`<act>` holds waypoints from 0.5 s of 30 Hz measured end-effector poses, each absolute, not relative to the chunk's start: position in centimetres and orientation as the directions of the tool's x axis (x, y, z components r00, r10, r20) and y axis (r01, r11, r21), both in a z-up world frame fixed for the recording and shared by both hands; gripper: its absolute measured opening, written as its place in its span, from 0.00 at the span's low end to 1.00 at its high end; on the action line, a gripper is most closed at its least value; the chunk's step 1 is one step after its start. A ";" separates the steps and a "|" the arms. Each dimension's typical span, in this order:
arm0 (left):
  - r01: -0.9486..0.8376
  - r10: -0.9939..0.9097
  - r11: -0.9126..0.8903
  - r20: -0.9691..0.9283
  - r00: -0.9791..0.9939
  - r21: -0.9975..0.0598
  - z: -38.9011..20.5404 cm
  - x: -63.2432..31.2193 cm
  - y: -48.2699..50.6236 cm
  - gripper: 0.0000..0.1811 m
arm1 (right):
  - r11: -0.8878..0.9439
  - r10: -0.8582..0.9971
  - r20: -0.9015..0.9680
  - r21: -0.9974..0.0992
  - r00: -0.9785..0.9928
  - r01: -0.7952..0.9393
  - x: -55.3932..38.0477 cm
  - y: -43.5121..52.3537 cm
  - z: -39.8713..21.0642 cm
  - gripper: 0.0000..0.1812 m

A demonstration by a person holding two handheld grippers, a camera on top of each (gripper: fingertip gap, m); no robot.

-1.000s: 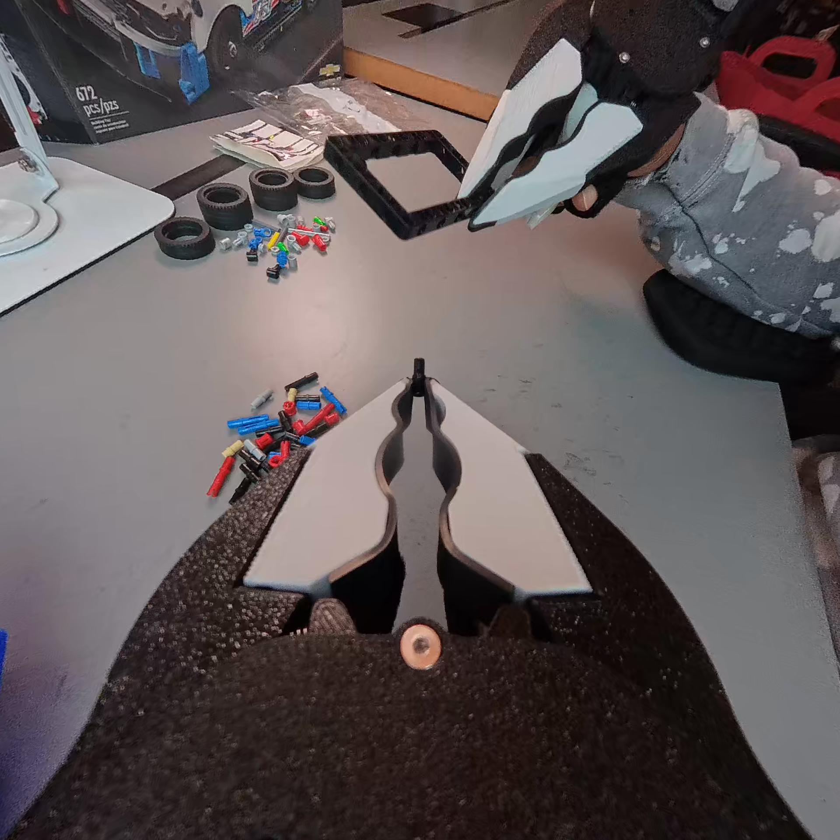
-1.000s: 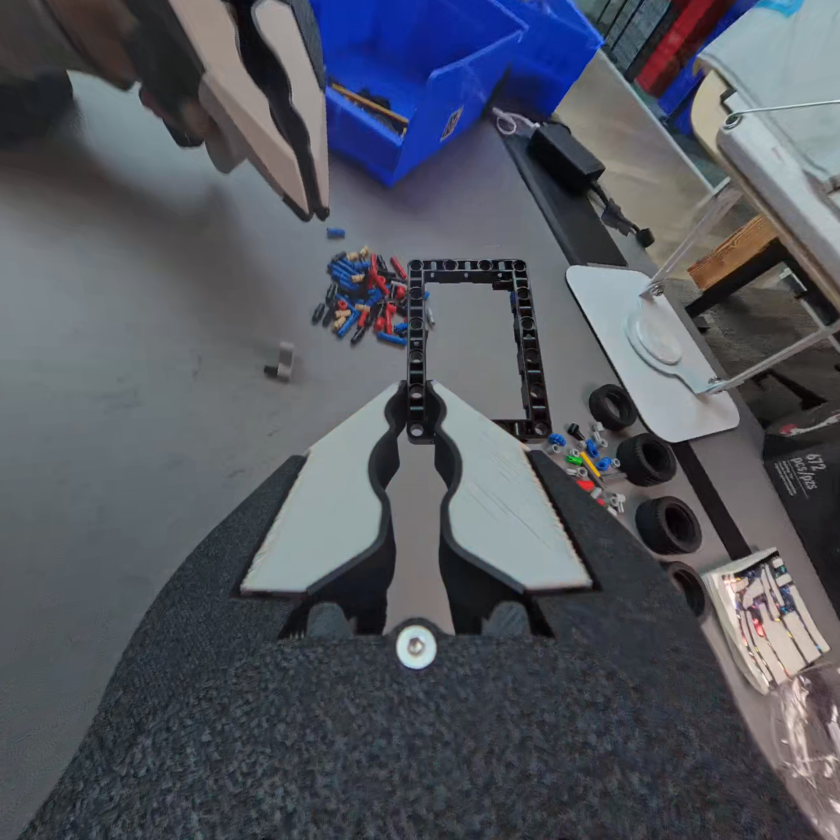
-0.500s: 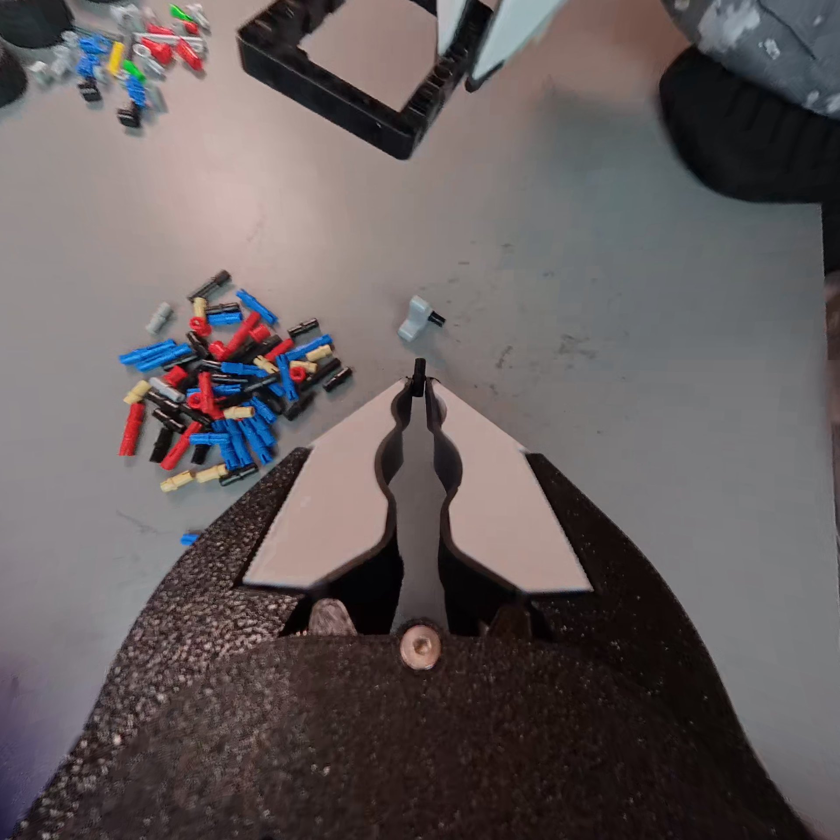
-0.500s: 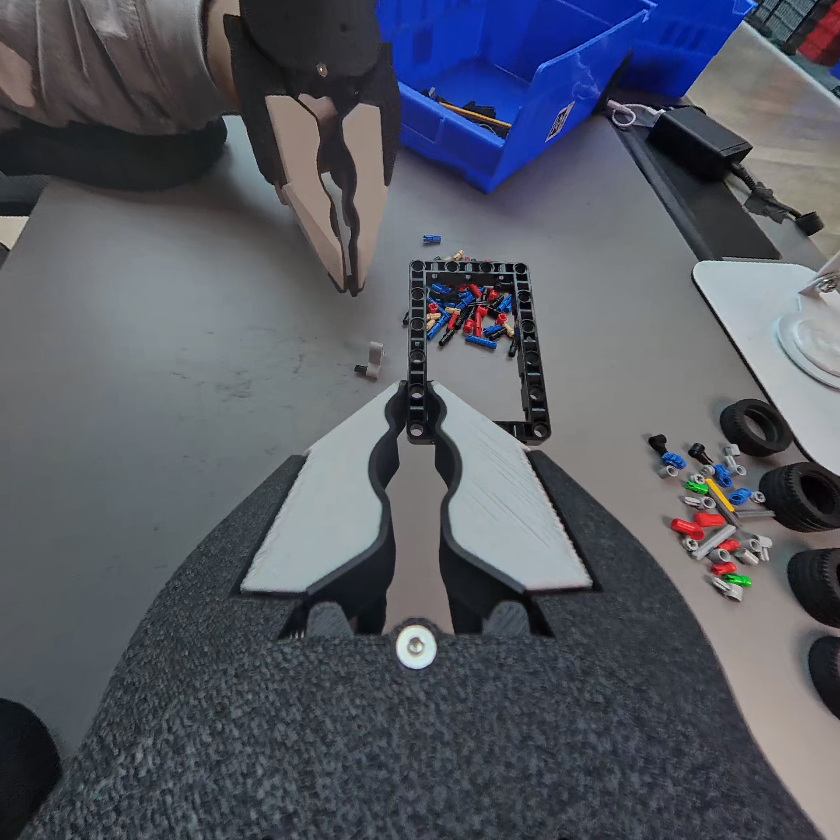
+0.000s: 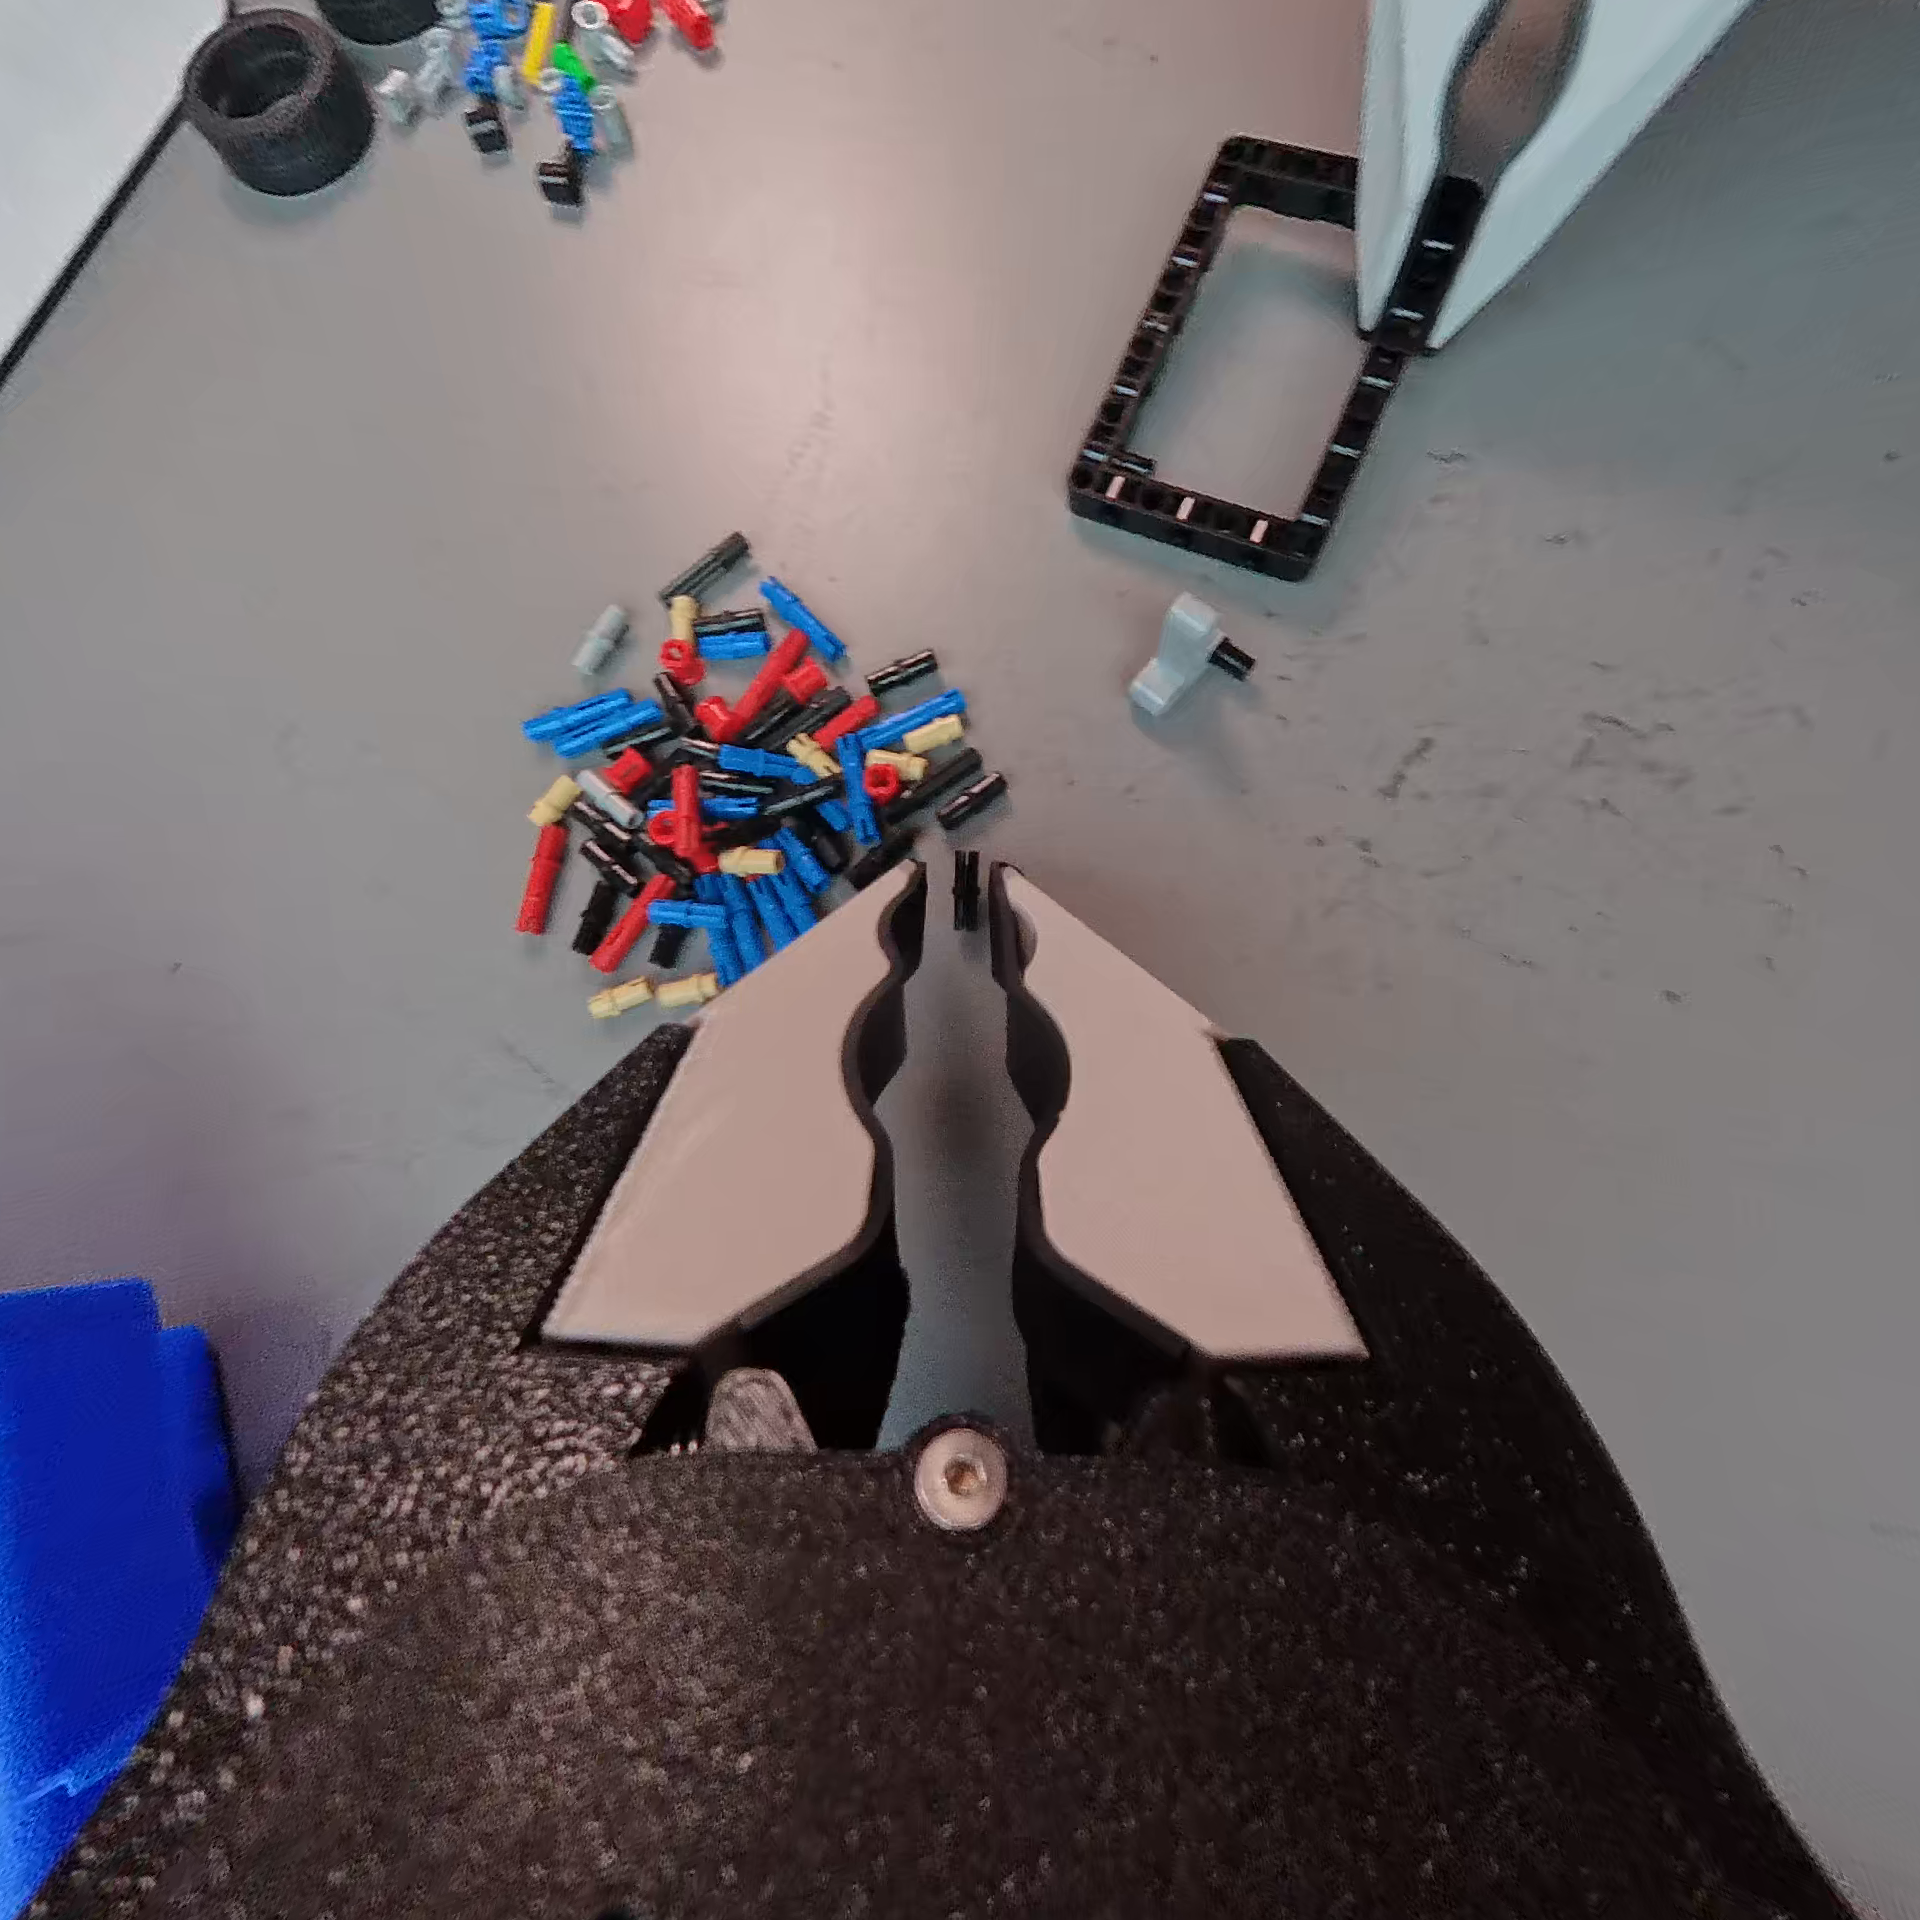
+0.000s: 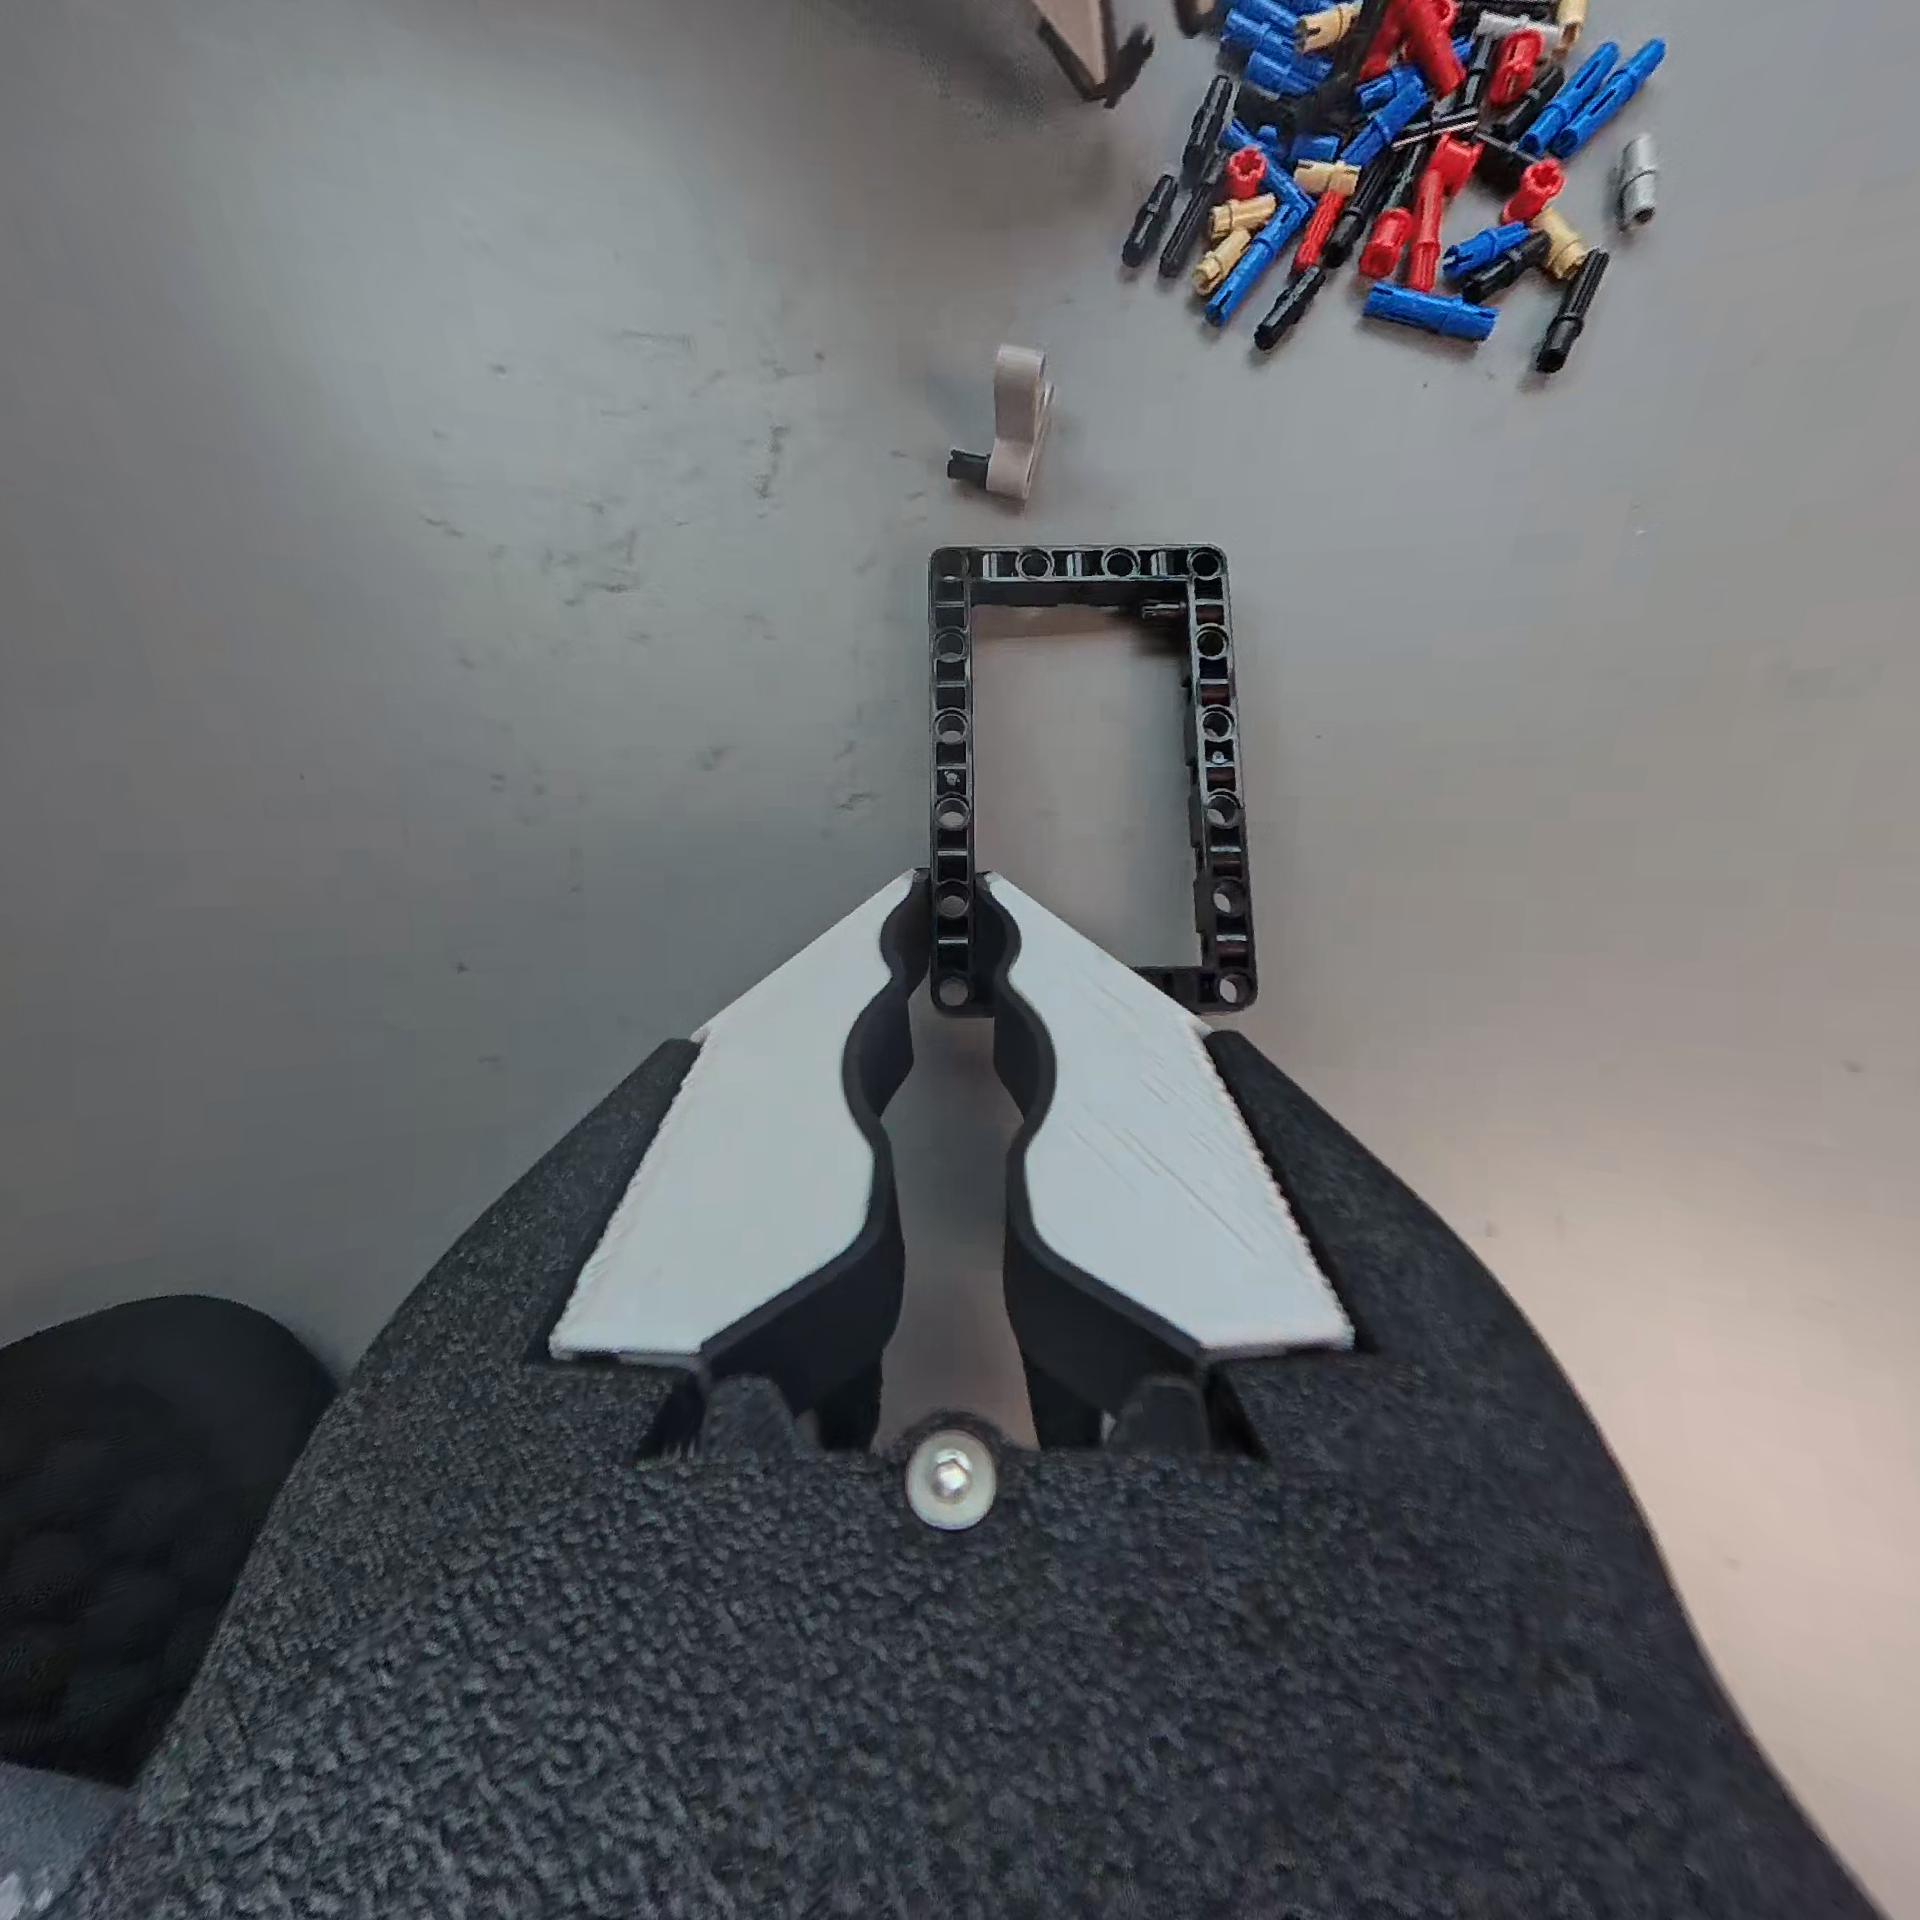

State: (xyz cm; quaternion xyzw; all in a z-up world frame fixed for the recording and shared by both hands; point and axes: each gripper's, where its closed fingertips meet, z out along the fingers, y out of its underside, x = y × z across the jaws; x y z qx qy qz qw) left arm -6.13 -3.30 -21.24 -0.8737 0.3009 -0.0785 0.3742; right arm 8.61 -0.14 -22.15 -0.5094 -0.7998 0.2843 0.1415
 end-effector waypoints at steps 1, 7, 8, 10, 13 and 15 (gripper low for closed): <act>-0.447 -0.550 -0.546 -0.100 0.829 -0.709 -21.3 -6.7 -2.7 0.09 | 0.321 0.894 -0.065 -0.600 -0.444 0.733 8.6 -0.2 -22.1 0.04; -0.396 -0.605 -0.384 -0.098 0.791 -0.834 -18.0 -4.3 -2.1 0.21 | 0.292 0.883 -0.071 -0.692 -0.464 0.660 7.6 -0.9 -19.8 0.04; -0.401 -0.651 -0.334 -0.099 0.752 -0.853 -17.3 -2.9 -2.6 0.21 | 0.254 0.872 -0.100 -0.744 -0.479 0.618 7.3 -1.6 -18.5 0.04; -0.404 -0.714 -0.248 -0.116 0.691 -0.881 -16.3 -0.6 -3.5 0.22 | 0.141 0.817 -0.189 -0.851 -0.544 0.506 6.9 -3.3 -14.9 0.04; -0.316 -0.749 -0.146 -0.104 0.654 -0.938 -13.9 1.4 -4.2 0.28 | -0.126 0.596 -0.361 -0.924 -0.717 0.360 8.1 -6.4 -8.6 0.04; -0.179 -0.778 -0.095 -0.039 0.627 -0.979 -11.5 2.5 -4.7 0.31 | -0.244 0.449 -0.423 -0.905 -0.787 0.348 9.1 -7.3 -6.6 0.04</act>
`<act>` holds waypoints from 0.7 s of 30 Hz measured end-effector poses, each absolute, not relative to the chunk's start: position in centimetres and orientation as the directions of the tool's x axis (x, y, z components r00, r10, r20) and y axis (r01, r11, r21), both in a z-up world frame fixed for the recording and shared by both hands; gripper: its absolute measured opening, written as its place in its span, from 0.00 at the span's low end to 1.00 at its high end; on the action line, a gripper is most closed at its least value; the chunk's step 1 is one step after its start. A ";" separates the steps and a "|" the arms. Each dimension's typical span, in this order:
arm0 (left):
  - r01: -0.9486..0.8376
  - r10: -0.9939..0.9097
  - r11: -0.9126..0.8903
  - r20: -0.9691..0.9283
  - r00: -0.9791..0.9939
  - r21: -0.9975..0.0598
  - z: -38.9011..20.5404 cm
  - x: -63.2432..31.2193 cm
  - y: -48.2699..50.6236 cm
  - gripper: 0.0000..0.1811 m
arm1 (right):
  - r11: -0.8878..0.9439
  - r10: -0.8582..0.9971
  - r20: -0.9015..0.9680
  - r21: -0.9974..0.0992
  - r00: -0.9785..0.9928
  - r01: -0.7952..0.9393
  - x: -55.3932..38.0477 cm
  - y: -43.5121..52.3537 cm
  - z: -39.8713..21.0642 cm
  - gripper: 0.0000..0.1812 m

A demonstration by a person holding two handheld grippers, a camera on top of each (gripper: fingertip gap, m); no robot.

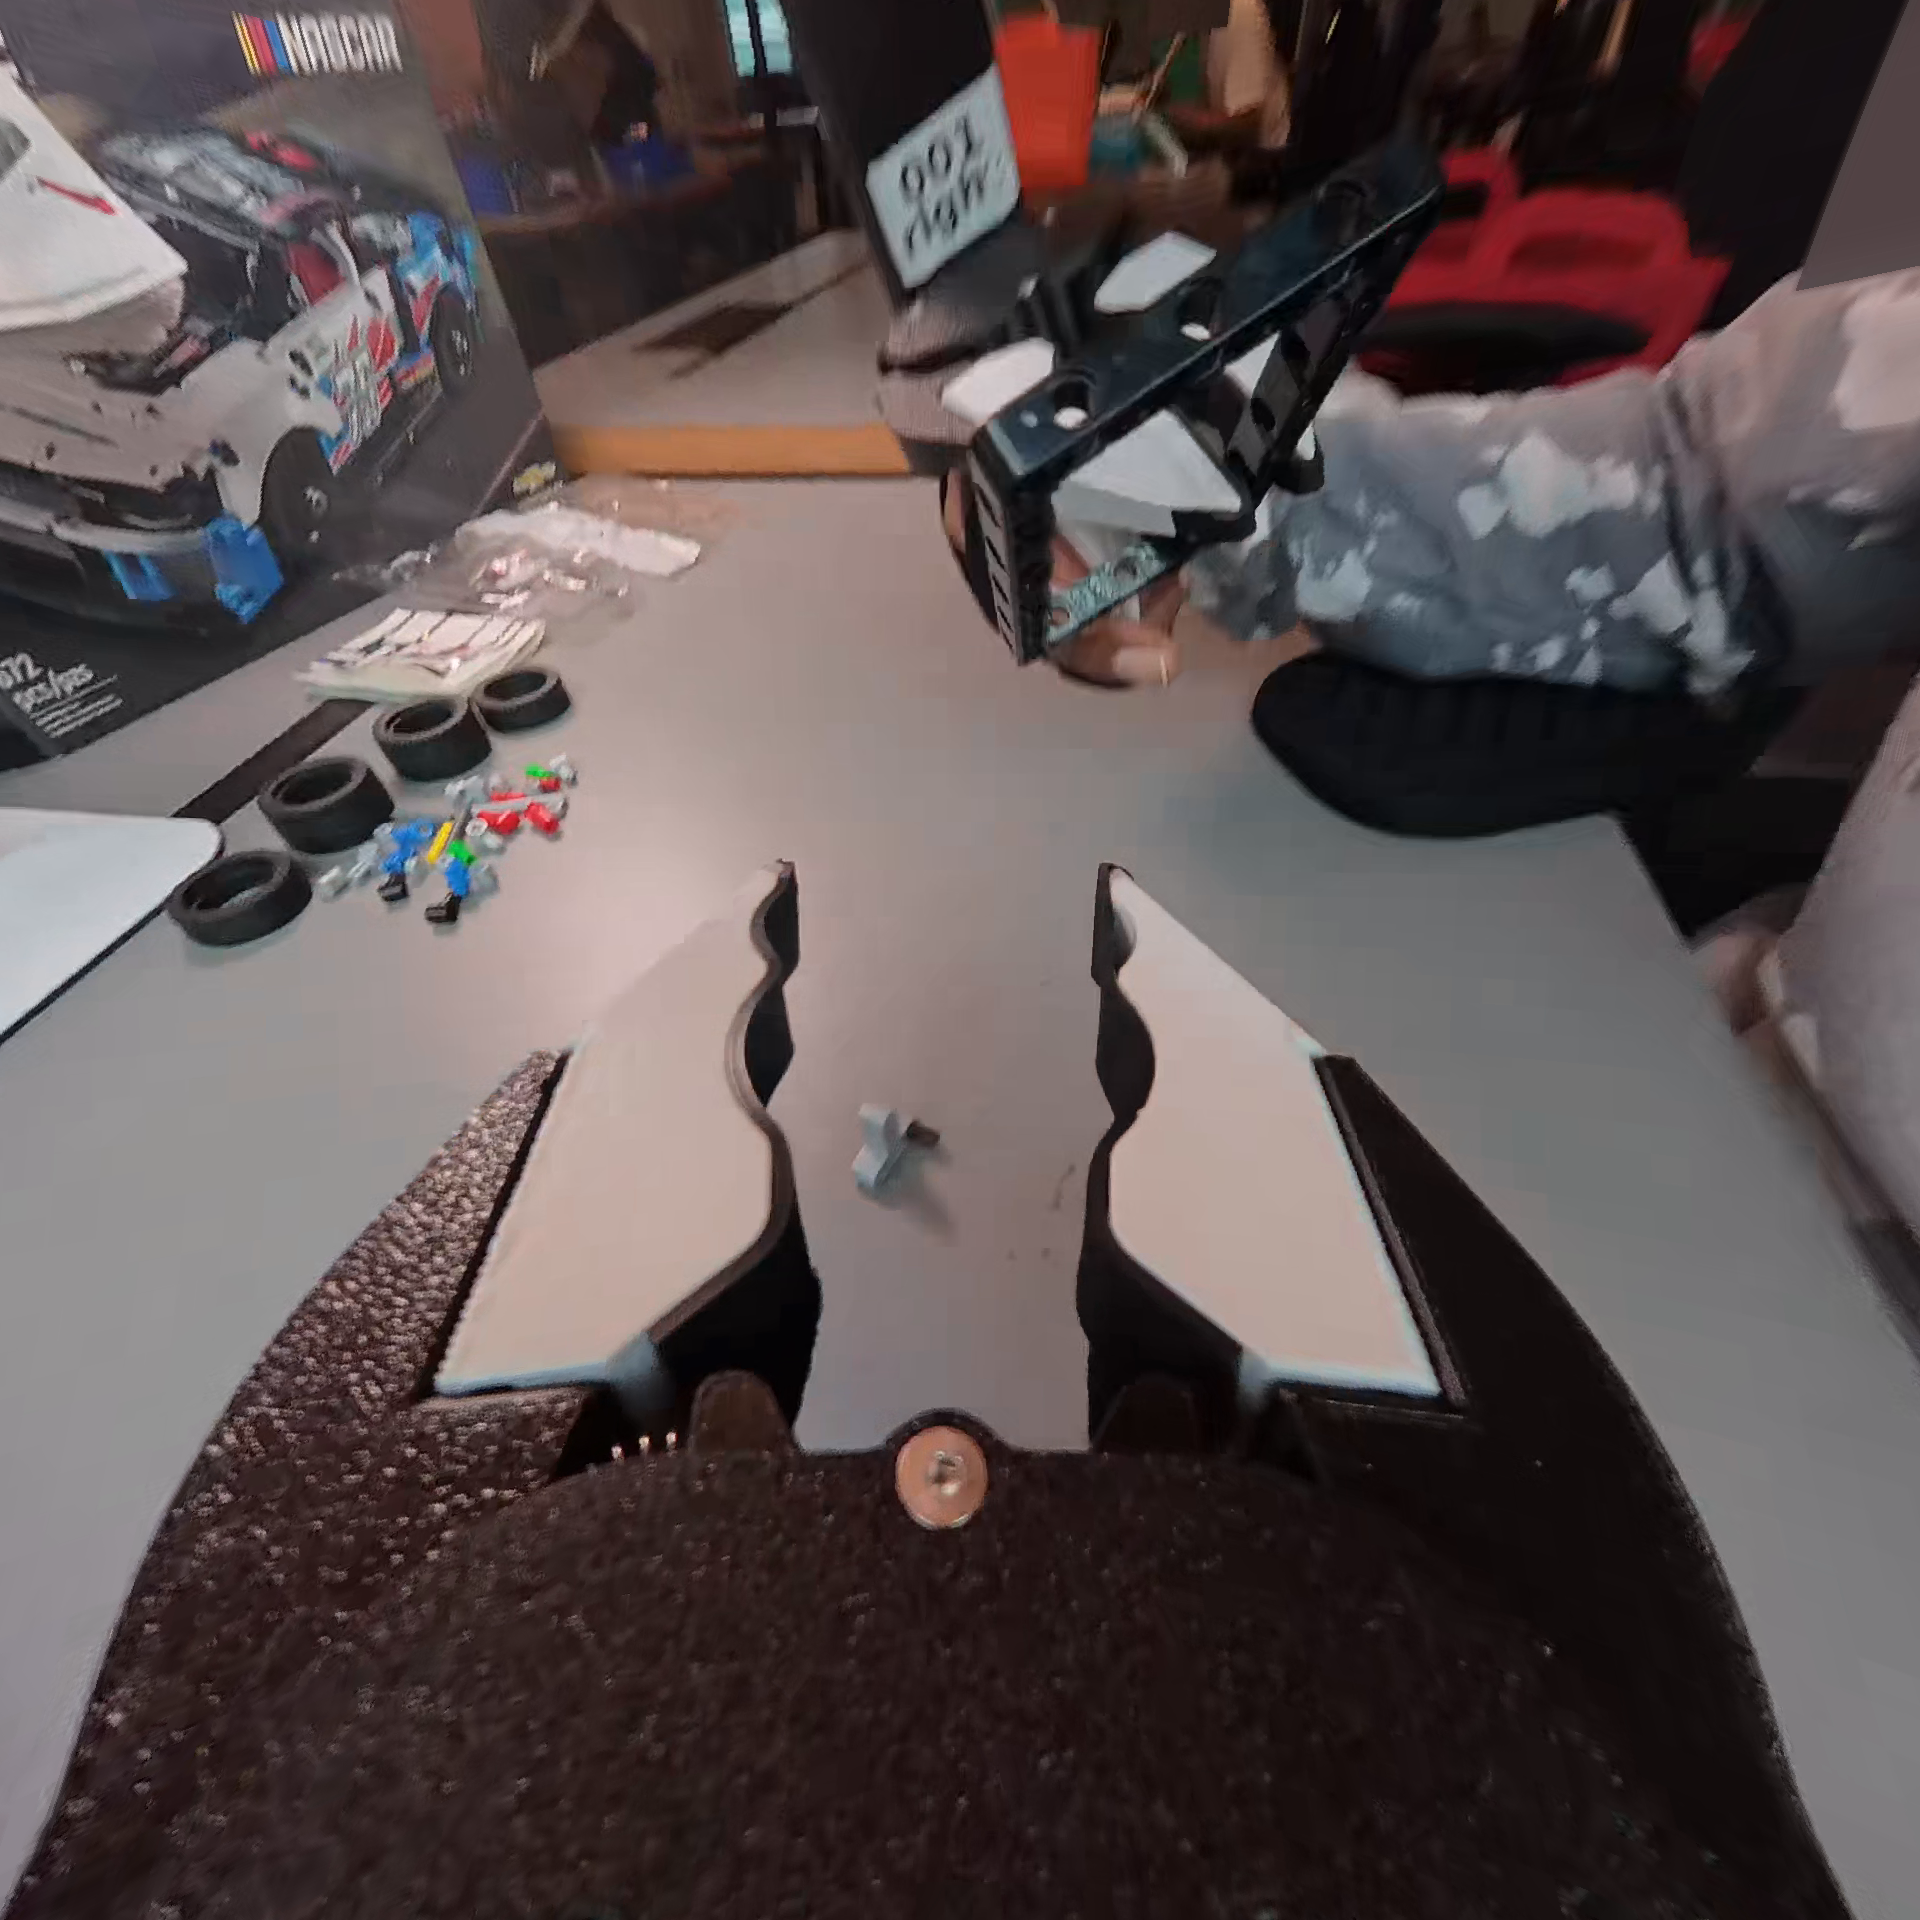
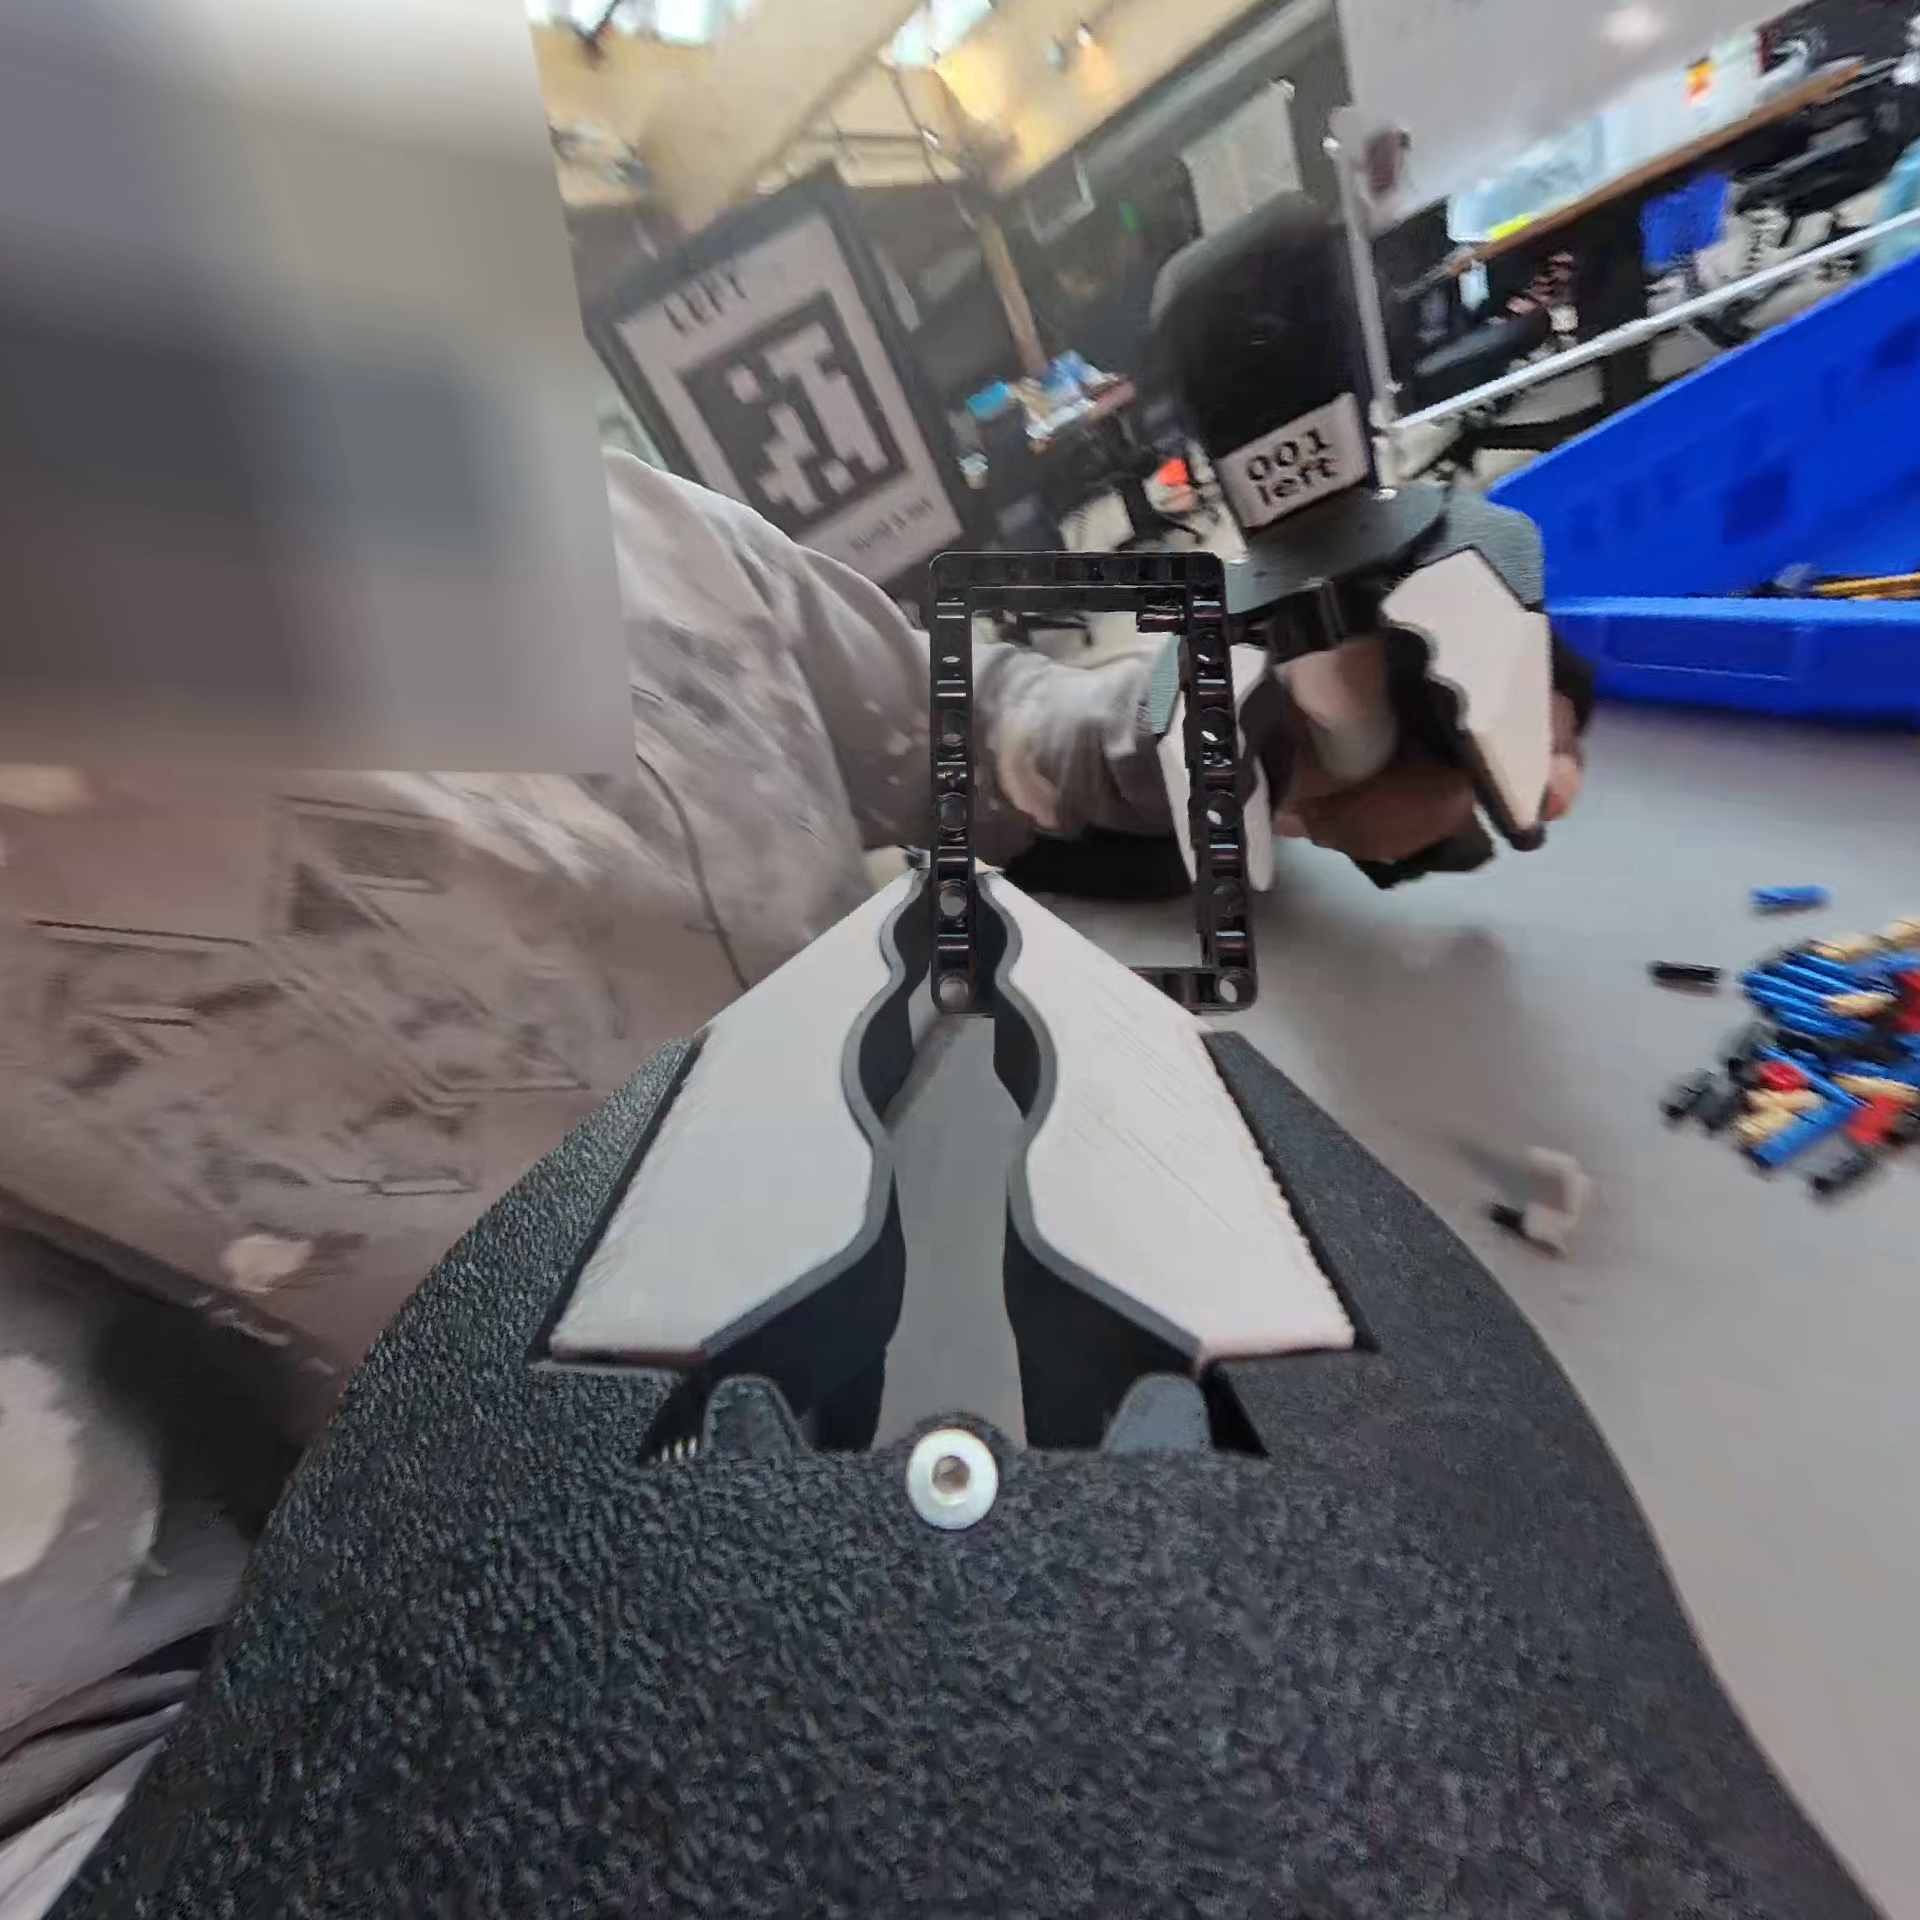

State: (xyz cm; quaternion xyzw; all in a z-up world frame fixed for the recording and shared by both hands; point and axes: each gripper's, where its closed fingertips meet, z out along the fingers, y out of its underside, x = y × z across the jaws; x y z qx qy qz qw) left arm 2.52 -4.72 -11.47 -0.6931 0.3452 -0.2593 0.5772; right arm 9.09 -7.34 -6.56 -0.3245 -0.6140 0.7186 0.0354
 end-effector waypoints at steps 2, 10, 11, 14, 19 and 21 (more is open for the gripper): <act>-0.036 -0.817 -0.069 0.036 0.575 -0.997 -9.2 3.4 -5.5 0.31 | -0.325 0.297 -0.471 -0.868 -0.831 0.376 9.8 -8.2 -5.7 0.04; 0.156 -0.866 -0.113 0.174 0.468 -0.981 -6.7 3.2 -7.0 0.05 | -0.494 0.188 -0.551 -0.768 -0.813 0.407 7.5 -7.7 -5.6 0.04; 0.184 -0.855 -0.142 0.214 0.472 -0.973 -6.7 2.7 -6.7 0.05 | -0.527 0.225 -0.547 -0.764 -0.806 0.371 6.9 -7.0 -5.3 0.05; 0.302 -0.809 -0.240 0.362 0.464 -0.923 -6.6 1.2 -5.6 0.04 | -0.637 0.359 -0.568 -0.729 -0.741 0.250 4.8 -3.9 -4.4 0.06; 0.438 -0.735 -0.359 0.539 0.411 -0.824 -7.7 0.6 -4.2 0.03 | -0.701 0.532 -0.581 -0.710 -0.616 0.064 2.6 -0.8 -3.9 0.05; 0.509 -0.715 -0.374 0.591 0.374 -0.775 -7.5 0.2 -3.8 0.03 | -0.676 0.612 -0.556 -0.737 -0.563 -0.008 2.2 -0.3 -3.8 0.06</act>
